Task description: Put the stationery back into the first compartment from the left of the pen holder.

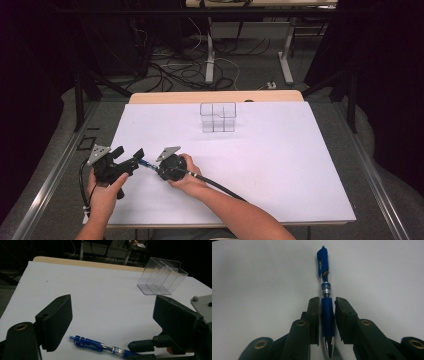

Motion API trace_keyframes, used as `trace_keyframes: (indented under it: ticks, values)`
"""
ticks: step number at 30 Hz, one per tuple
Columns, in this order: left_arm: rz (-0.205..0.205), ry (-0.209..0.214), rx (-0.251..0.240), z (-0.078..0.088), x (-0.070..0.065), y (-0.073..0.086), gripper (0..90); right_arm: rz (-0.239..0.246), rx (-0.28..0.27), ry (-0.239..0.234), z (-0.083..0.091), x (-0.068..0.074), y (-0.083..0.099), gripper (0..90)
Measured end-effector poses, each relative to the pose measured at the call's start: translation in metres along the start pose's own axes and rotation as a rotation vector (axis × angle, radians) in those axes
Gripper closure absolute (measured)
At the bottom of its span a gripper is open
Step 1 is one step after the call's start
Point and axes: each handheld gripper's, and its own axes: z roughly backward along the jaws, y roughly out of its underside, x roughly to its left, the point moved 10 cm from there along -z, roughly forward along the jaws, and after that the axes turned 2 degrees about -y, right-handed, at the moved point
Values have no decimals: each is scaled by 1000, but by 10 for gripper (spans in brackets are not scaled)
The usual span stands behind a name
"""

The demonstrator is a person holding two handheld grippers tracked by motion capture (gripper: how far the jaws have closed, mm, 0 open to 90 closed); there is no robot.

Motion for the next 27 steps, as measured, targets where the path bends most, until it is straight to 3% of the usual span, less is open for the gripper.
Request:
trace_keyframes:
  ticks: [3,17,27]
  values:
    - [1,-1,-1,0,0,0,158,-20,1,-8,0,0,0,797]
    - [-10,2,3,0,-1,0,158,-3,-2,9,1,-1,0,804]
    - [-19,2,-1,0,-1,-1,158,-32,-35,19,11,-7,2,805]
